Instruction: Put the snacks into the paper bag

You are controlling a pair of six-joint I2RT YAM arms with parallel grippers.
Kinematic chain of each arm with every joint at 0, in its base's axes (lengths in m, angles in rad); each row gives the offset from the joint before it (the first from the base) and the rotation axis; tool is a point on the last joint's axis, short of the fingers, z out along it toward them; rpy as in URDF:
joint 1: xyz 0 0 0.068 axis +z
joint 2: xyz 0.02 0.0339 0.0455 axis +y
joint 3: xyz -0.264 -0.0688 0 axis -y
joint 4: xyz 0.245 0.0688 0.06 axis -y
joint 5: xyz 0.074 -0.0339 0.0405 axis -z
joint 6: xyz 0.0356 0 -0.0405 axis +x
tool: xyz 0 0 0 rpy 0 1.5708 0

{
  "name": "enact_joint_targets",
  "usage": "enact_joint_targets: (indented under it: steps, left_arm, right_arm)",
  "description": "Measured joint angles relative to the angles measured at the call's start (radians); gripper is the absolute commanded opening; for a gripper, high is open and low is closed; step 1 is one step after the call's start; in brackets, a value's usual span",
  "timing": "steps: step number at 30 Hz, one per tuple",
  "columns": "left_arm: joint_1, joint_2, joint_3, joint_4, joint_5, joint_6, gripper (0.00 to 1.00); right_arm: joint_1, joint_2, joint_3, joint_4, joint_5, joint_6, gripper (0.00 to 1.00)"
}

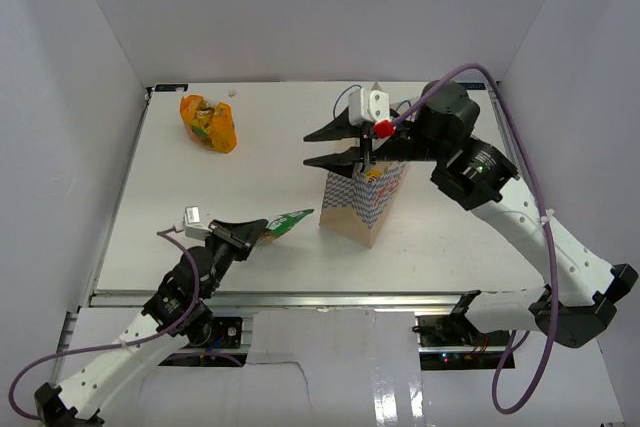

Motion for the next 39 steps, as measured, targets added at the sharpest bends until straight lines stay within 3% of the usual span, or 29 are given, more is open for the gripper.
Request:
enact_joint_targets:
  steps: [4, 10, 13, 14, 17, 20, 22, 27, 34, 39]
  left_arm:
    - [0.0, -0.205, -0.126, 0.075, -0.002, 0.025, 0.0]
    - [0.001, -0.24, -0.14, 0.152, -0.014, 0.037, 0.0]
    - [0.003, -0.214, -0.14, 0.194, -0.014, 0.047, 0.0]
    - [0.003, -0.195, -0.14, 0.212, -0.013, 0.053, 0.0]
    - [0.005, -0.148, -0.14, 0.247, -0.003, 0.071, 0.0]
    - [0.005, -0.139, -0.14, 0.269, 0.008, 0.09, 0.0]
    - [0.005, -0.143, -0.14, 0.284, 0.013, 0.1, 0.0]
    - [0.005, -0.143, -0.14, 0.299, 0.022, 0.108, 0.0]
    - [0.008, -0.135, -0.14, 0.299, 0.029, 0.111, 0.0]
    - [0.008, -0.134, -0.14, 0.299, 0.043, 0.11, 0.0]
  right_arm:
    - [-0.058, -0.02, -0.001, 0.011, 0.022, 0.005, 0.47]
    - [-0.095, -0.045, -0.052, 0.023, 0.03, 0.014, 0.47]
    - [-0.097, -0.059, -0.109, 0.024, -0.019, -0.014, 0.57]
    - [-0.096, -0.061, -0.129, 0.004, -0.058, -0.05, 0.72]
    - [-0.063, -0.072, -0.24, -0.046, -0.106, -0.205, 0.92]
    - [0.051, -0.071, -0.387, -0.076, 0.008, -0.377, 0.99]
    - [0.144, -0.055, -0.469, -0.07, 0.114, -0.455, 0.95]
    - [0.318, 0.045, -0.616, 0.127, 0.424, -0.539, 0.95]
    - [0.338, 0.261, -0.551, 0.324, 0.679, -0.513, 0.97]
    - [0.333, 0.303, -0.509, 0.393, 0.73, -0.501, 1.0]
